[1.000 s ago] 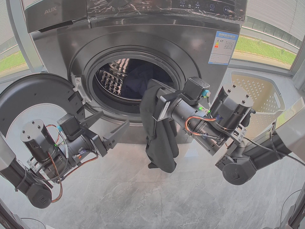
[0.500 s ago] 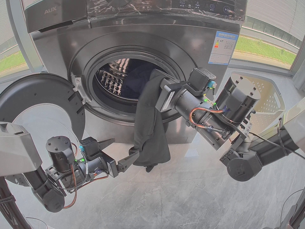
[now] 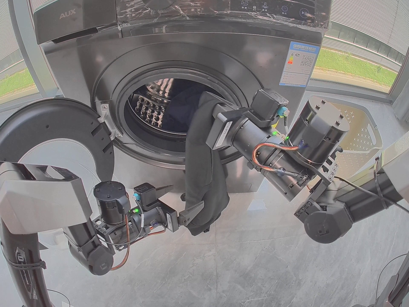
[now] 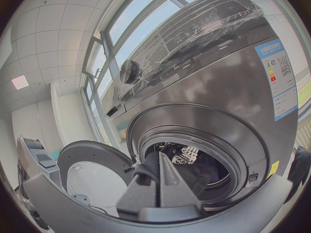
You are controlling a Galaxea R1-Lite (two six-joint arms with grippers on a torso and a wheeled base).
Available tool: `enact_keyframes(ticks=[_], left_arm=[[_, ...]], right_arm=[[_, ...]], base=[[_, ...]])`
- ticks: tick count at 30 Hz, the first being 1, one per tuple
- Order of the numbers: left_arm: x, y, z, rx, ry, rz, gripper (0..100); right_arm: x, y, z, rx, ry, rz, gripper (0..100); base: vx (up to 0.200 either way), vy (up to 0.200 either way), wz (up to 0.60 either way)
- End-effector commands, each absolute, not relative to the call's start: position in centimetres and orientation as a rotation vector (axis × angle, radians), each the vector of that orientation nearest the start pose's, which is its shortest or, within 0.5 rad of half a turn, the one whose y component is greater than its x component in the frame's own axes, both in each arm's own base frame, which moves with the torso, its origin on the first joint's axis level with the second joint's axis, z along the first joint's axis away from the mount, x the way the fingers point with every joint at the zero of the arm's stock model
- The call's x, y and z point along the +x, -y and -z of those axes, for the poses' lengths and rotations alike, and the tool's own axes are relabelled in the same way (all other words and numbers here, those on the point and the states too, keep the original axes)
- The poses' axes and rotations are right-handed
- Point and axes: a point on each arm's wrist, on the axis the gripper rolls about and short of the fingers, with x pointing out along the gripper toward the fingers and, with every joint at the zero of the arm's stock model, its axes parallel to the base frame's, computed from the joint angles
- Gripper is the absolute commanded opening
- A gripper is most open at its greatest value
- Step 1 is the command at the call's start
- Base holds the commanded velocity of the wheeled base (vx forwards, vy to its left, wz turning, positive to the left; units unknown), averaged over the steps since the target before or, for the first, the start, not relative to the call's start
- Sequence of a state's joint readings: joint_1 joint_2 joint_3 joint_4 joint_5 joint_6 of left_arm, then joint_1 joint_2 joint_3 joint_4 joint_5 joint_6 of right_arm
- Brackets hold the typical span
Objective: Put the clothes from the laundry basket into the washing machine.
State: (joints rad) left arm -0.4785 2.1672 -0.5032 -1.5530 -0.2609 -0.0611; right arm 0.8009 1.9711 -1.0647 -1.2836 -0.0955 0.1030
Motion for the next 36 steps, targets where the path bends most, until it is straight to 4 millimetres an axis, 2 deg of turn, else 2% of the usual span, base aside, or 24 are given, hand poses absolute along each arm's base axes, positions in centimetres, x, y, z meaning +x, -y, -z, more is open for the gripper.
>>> enact_keyframes(ticks=[1, 15, 16, 24, 29, 34, 35, 36], left_arm=[[30.9, 16.7, -4.0, -0.047, -0.129, 0.737, 100], [34.4, 18.4, -2.7, -0.053, -0.06, 0.719, 100], [34.8, 18.5, -2.7, -0.054, -0.048, 0.705, 0], [35.7, 18.7, -3.2, -0.061, -0.006, 0.654, 0], [34.0, 17.9, -5.5, -0.063, 0.008, 0.654, 0], [31.2, 16.3, -8.3, -0.065, 0.018, 0.661, 0], [31.2, 16.3, -8.3, -0.065, 0.018, 0.661, 0], [30.2, 15.8, -9.2, -0.065, 0.023, 0.661, 0]], right_arm=[[26.5, -27.3, -22.4, 0.267, 0.314, -0.721, 0], [26.2, -27.5, -22.3, 0.27, 0.312, -0.729, 0], [26.2, -27.5, -22.3, 0.27, 0.312, -0.729, 0], [26.2, -27.5, -22.2, 0.268, 0.309, -0.729, 0], [26.6, -27.2, -22.1, 0.264, 0.305, -0.716, 0], [27.7, -26.4, -21.4, 0.249, 0.289, -0.679, 0], [27.7, -26.4, -21.4, 0.249, 0.289, -0.679, 0], [28.1, -26.0, -21.2, 0.243, 0.282, -0.662, 0]], base=[[0.0, 0.0, 0.0], [0.0, 0.0, 0.0], [0.0, 0.0, 0.0], [0.0, 0.0, 0.0], [0.0, 0.0, 0.0], [0.0, 0.0, 0.0], [0.0, 0.0, 0.0], [0.0, 0.0, 0.0]])
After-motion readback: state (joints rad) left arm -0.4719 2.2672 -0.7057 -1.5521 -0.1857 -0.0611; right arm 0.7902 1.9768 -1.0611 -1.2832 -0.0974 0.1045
